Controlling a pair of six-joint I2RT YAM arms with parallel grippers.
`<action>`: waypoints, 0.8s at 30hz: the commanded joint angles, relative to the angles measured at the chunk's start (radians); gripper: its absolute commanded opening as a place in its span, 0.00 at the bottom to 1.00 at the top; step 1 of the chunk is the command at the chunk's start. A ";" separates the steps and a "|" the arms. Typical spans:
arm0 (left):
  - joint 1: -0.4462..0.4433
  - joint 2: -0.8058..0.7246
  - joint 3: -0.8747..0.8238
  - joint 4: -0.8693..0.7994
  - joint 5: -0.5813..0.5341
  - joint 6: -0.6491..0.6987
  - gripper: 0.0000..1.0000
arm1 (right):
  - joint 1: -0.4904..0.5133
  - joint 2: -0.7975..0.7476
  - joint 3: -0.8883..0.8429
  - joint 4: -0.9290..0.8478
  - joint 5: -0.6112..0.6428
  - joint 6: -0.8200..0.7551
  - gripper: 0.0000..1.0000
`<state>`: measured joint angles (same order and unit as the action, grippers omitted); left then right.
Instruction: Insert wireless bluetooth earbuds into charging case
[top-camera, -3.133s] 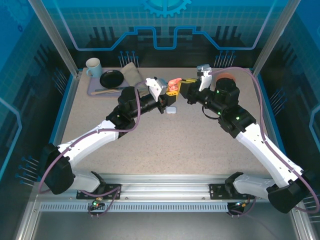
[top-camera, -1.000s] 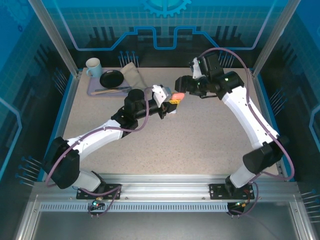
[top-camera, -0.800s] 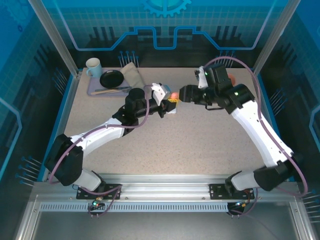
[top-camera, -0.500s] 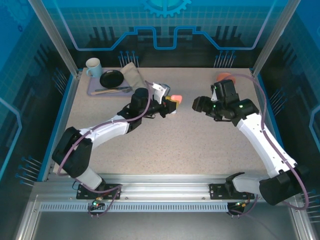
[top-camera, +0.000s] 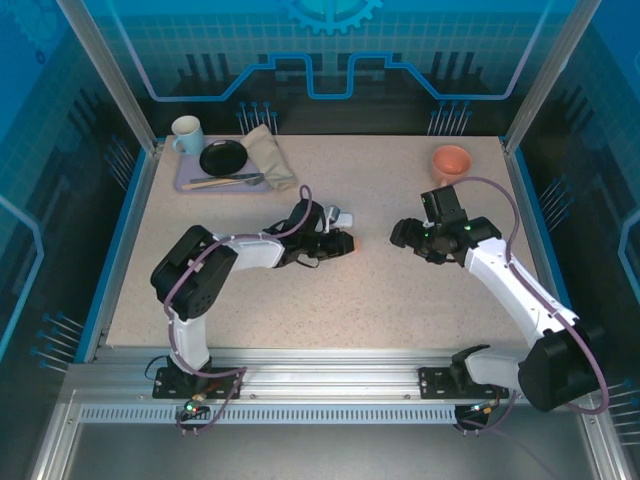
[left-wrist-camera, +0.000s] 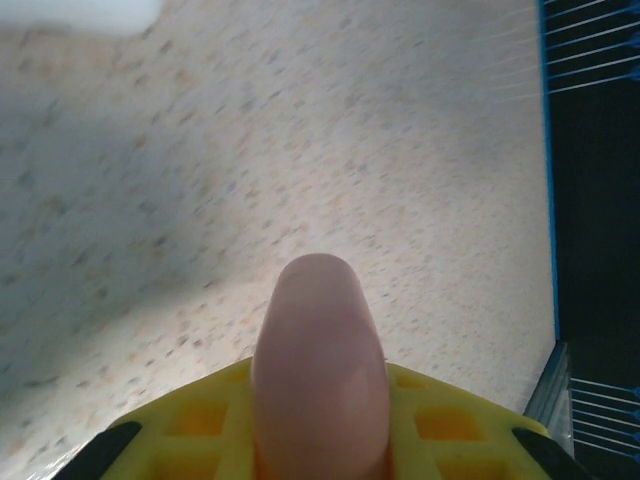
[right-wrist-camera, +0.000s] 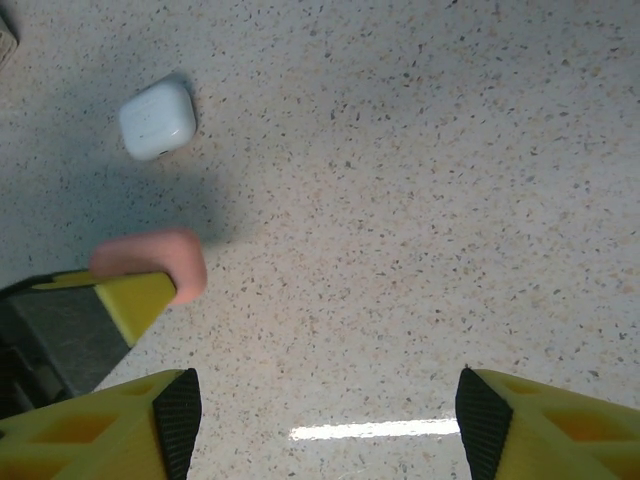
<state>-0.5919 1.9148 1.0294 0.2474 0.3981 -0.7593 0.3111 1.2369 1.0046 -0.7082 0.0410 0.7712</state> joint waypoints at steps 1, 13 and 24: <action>-0.004 0.052 0.028 -0.120 0.032 -0.099 0.08 | -0.021 -0.004 -0.008 0.030 0.020 0.011 0.71; 0.013 0.035 0.153 -0.546 -0.100 -0.036 0.68 | -0.061 -0.016 0.000 0.022 0.000 -0.007 0.77; 0.132 -0.357 0.179 -0.819 -0.372 0.211 0.99 | -0.110 -0.072 0.053 -0.045 0.155 -0.113 1.00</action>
<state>-0.4603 1.7161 1.1828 -0.4644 0.1616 -0.6800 0.2188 1.1740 1.0187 -0.7277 0.0963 0.7273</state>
